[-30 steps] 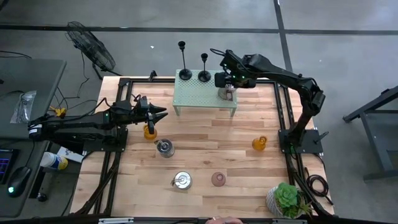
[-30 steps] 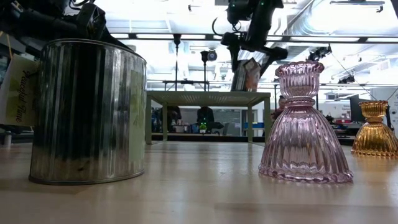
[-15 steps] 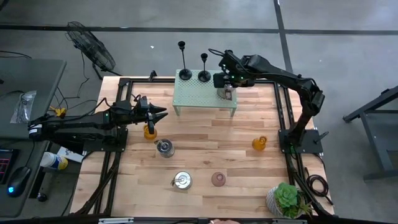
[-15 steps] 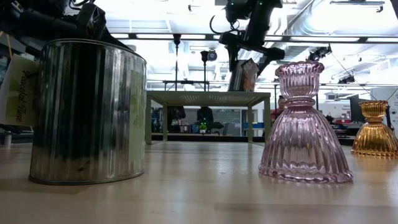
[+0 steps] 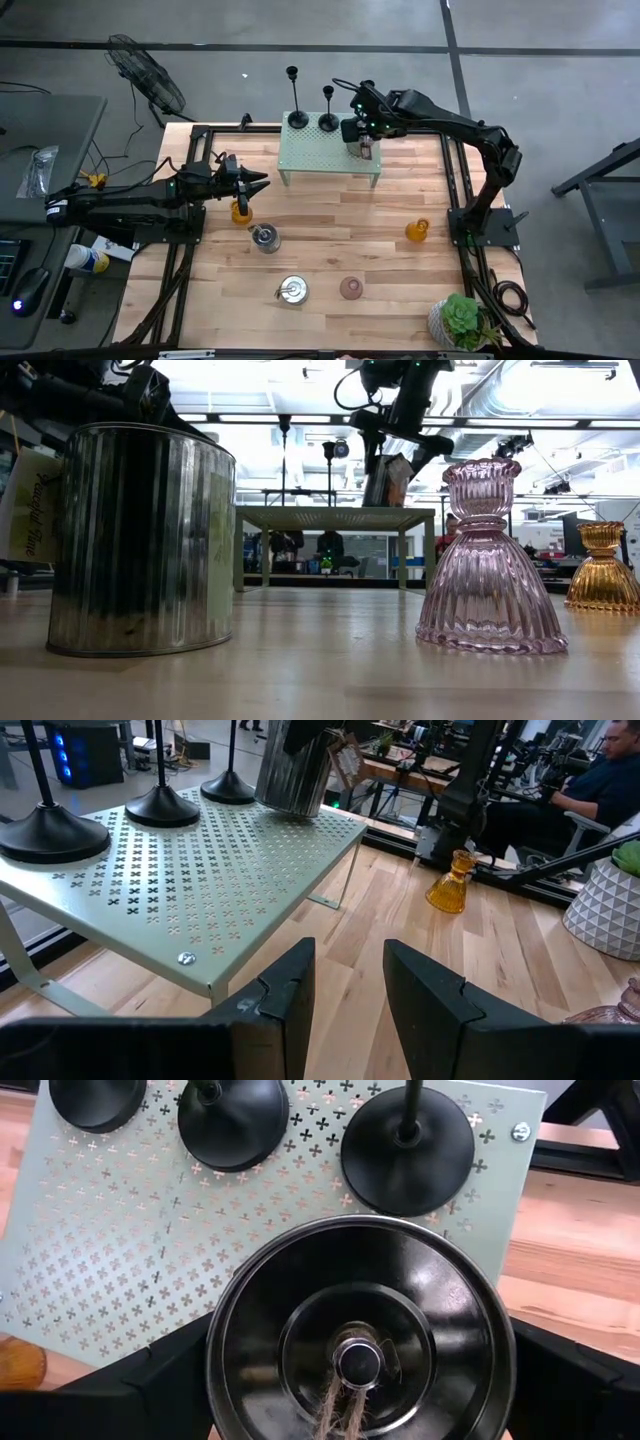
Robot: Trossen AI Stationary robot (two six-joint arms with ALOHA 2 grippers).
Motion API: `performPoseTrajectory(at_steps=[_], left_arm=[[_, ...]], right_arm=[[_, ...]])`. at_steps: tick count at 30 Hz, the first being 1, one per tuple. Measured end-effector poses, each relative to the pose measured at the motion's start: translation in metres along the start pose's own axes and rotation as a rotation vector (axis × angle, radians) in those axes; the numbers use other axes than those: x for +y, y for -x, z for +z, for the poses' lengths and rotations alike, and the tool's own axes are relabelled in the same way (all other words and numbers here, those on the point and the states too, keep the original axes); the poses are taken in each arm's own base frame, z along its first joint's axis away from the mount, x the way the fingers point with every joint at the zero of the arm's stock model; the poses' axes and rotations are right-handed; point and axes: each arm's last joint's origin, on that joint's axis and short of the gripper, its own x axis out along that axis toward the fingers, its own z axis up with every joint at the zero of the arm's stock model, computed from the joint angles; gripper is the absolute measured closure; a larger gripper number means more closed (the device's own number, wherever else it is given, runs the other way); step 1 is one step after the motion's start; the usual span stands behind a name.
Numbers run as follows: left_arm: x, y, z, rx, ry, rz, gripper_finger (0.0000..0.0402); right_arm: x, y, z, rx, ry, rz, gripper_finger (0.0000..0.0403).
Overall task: Pick & Place candle stick holders
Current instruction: Put the right scented candle on the shelf
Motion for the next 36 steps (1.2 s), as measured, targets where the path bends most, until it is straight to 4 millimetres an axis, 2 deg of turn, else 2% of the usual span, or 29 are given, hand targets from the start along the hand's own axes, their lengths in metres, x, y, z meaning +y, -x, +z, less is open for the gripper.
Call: performPoseTrajectory(at_steps=[7, 15, 22, 28, 32, 36], left_arm=[[0.000, 0.000, 0.000, 0.000, 0.000, 0.000, 0.0284], [0.000, 0.000, 0.000, 0.000, 0.000, 0.000, 0.0284], [0.000, 0.000, 0.000, 0.000, 0.000, 0.000, 0.0284], [0.000, 0.000, 0.000, 0.000, 0.000, 0.000, 0.0284], [0.000, 0.000, 0.000, 0.000, 0.000, 0.000, 0.0284], [0.000, 0.000, 0.000, 0.000, 0.000, 0.000, 0.0284]], right_arm=[[0.000, 0.002, -0.001, -0.001, 0.001, 0.000, 0.0006], [0.001, 0.005, -0.003, -0.016, 0.005, -0.010, 0.0003], [-0.006, 0.027, -0.007, -0.078, 0.012, -0.032, 0.0003], [-0.007, 0.054, -0.021, -0.088, 0.065, -0.008, 0.0003], [-0.010, 0.071, -0.036, -0.083, 0.155, -0.023, 0.0022], [-0.019, 0.077, -0.052, -0.075, 0.207, -0.090, 0.0078]])
